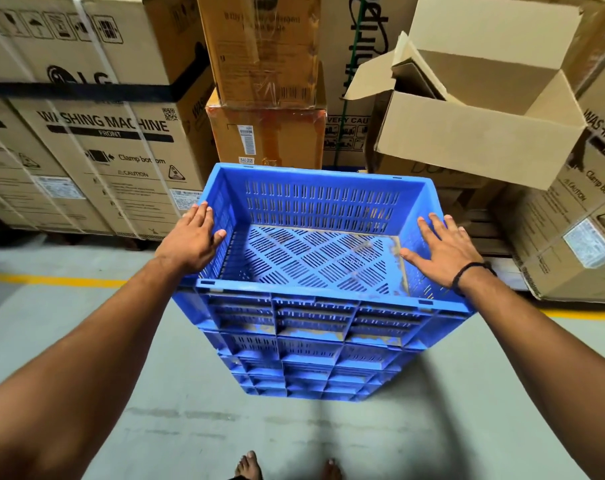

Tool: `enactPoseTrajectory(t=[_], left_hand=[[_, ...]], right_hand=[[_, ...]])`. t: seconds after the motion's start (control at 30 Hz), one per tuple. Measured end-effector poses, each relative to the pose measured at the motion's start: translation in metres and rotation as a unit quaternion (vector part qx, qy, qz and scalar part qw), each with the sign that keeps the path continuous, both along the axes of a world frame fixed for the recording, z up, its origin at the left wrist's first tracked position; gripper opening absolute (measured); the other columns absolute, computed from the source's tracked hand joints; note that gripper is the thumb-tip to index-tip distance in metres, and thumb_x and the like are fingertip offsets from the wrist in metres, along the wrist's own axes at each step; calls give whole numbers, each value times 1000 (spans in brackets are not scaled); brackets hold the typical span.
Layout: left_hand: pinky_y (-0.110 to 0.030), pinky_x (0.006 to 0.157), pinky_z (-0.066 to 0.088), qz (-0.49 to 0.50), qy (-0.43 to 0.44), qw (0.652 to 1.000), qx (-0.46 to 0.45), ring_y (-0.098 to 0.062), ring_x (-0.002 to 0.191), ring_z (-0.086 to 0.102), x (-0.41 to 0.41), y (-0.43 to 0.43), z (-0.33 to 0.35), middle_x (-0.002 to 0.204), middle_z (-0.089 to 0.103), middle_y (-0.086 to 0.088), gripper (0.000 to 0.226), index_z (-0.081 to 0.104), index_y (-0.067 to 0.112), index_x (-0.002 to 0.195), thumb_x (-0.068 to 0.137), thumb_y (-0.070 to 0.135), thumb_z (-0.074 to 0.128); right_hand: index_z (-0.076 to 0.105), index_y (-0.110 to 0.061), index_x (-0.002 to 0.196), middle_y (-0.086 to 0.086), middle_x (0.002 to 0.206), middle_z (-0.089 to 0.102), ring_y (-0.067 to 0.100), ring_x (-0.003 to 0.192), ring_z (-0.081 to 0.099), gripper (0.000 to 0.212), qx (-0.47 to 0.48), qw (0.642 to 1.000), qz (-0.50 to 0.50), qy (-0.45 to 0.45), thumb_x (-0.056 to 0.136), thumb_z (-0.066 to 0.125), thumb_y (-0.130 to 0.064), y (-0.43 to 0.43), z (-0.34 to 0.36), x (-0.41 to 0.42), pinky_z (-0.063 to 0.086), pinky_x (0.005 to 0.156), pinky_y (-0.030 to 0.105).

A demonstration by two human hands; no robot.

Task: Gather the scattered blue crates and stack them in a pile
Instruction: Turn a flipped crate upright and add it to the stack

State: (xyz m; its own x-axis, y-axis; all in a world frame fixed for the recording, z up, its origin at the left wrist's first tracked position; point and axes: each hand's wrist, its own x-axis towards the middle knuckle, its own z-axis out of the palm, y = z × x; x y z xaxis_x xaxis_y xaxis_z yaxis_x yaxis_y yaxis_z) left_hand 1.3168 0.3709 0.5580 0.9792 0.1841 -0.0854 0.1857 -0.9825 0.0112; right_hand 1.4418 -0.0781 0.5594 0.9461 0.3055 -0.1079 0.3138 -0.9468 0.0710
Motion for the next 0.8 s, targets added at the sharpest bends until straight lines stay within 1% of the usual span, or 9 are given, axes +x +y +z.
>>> enactPoseTrajectory(t=[0.07, 0.2, 0.3, 0.4, 0.47, 0.6, 0.7, 0.77, 0.8], left_hand=[[-38, 120, 4, 8, -14, 1000, -5, -28, 147, 5, -2, -3, 5, 157, 9, -17, 69, 11, 1, 148, 98, 47, 17], [-41, 119, 9, 16, -71, 997, -21, -28, 145, 15, -11, -13, 9, 155, 22, -17, 64, 23, 0, 145, 99, 45, 21], [-42, 118, 10, -27, -80, 995, -50, -29, 145, 15, -16, -29, 12, 155, 22, -17, 64, 25, 0, 144, 98, 45, 25], [-41, 119, 6, -70, -77, 990, -91, -25, 146, 13, -26, -56, 18, 156, 21, -13, 64, 25, 3, 146, 98, 46, 28], [-43, 119, 5, -112, -71, 986, -105, -22, 146, 14, -40, -71, 20, 157, 20, -9, 65, 24, 8, 147, 97, 49, 27], [-47, 118, 2, -190, -75, 972, -120, -19, 146, 13, -75, -93, 18, 157, 20, -5, 64, 26, 16, 147, 96, 53, 29], [-51, 118, -3, -248, -74, 957, -128, -19, 147, 9, -102, -122, 20, 157, 20, -4, 65, 27, 18, 147, 95, 56, 28], [-52, 117, -4, -305, -61, 941, -135, -19, 147, 9, -125, -152, 21, 157, 20, -4, 67, 28, 19, 147, 93, 59, 24], [-52, 117, -5, -335, -56, 930, -140, -19, 147, 9, -137, -169, 22, 157, 20, -4, 69, 28, 19, 147, 91, 60, 23]], right_hand=[[9, -27, 151, 2, 160, 7, 27, 146, 4, 100, -1, 1000, -2, -2, 70, 8, -87, 1, 3, -2, 10, 117, 48], [14, -34, 149, 1, 159, 12, 25, 146, 8, 87, 41, 999, -18, -2, 74, 14, -77, 2, 15, -13, 12, 116, 51], [14, -38, 148, 1, 159, 12, 25, 146, 7, 72, 53, 998, -19, -19, 85, 25, -72, 15, 23, -39, 11, 115, 51], [15, -40, 147, 2, 159, 13, 25, 146, 9, 64, 89, 995, -21, -35, 90, 31, -64, 33, 27, -78, 13, 115, 50], [16, -41, 147, 2, 159, 14, 24, 146, 9, 66, 121, 991, -36, -36, 88, 31, -66, 41, 28, -113, 13, 116, 49], [24, -39, 146, 7, 156, 23, 27, 144, 19, 84, 185, 978, -69, -67, 71, 24, -76, 47, 32, -186, 20, 115, 50], [29, -33, 146, 11, 153, 29, 30, 141, 27, 81, 212, 968, -109, -73, 76, 32, -74, 32, 31, -243, 25, 114, 46], [31, -28, 146, 12, 150, 34, 29, 140, 30, 85, 226, 960, -141, -86, 76, 28, -77, 15, 28, -289, 27, 114, 43], [32, -26, 145, 12, 150, 36, 27, 140, 30, 85, 228, 956, -158, -94, 77, 29, -75, 4, 26, -313, 27, 114, 40]])
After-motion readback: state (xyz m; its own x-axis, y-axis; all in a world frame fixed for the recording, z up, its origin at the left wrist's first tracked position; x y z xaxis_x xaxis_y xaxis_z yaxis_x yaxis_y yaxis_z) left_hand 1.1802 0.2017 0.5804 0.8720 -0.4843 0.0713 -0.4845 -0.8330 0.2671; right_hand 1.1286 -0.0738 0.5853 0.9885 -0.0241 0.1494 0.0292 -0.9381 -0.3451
